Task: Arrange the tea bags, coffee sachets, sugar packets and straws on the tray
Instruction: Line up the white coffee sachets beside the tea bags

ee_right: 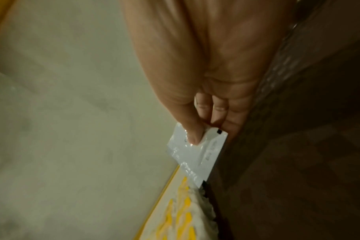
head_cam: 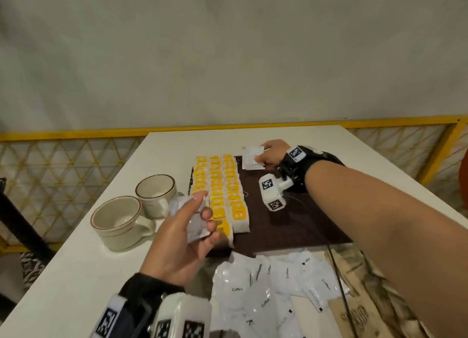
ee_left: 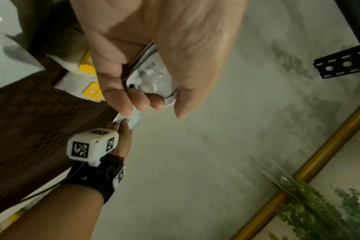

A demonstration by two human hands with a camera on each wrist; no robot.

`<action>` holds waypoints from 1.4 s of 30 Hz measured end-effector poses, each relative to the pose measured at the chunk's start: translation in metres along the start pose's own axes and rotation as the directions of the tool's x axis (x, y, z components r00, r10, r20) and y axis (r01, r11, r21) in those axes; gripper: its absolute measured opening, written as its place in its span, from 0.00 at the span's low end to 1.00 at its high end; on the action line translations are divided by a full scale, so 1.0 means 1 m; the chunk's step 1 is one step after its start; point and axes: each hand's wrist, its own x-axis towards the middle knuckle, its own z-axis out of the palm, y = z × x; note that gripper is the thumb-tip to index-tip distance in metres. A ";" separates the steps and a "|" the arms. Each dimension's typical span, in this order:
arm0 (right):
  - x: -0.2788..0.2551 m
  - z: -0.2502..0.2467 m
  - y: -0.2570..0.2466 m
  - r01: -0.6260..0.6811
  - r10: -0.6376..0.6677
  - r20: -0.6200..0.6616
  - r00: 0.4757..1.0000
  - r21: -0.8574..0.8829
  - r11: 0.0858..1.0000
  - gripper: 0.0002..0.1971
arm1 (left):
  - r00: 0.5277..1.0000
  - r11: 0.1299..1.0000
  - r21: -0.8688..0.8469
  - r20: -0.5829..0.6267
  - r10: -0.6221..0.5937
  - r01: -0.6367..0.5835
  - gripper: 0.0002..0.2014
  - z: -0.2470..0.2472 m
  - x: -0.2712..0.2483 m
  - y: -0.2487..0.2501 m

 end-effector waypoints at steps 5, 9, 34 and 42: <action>0.039 0.019 0.005 -0.030 0.029 -0.009 1.000 -0.138 0.990 0.27 | 0.999 0.999 -0.045 -0.033 -0.002 0.001 0.13 -0.008 0.006 -0.002; 0.052 0.020 0.008 -0.056 0.055 -0.010 0.998 -0.147 0.988 0.14 | 0.999 0.999 -0.043 -0.047 0.006 -0.008 0.15 -0.009 0.009 -0.001; 0.053 0.034 0.005 -0.047 0.047 -0.082 0.996 -0.003 0.999 0.23 | 0.997 0.999 -0.030 -0.078 0.022 -0.024 0.14 -0.010 0.009 0.001; 0.057 0.034 0.008 -0.047 0.039 -0.109 0.993 -0.073 0.996 0.22 | 0.996 0.999 -0.022 -0.086 0.024 -0.026 0.15 -0.010 0.009 0.001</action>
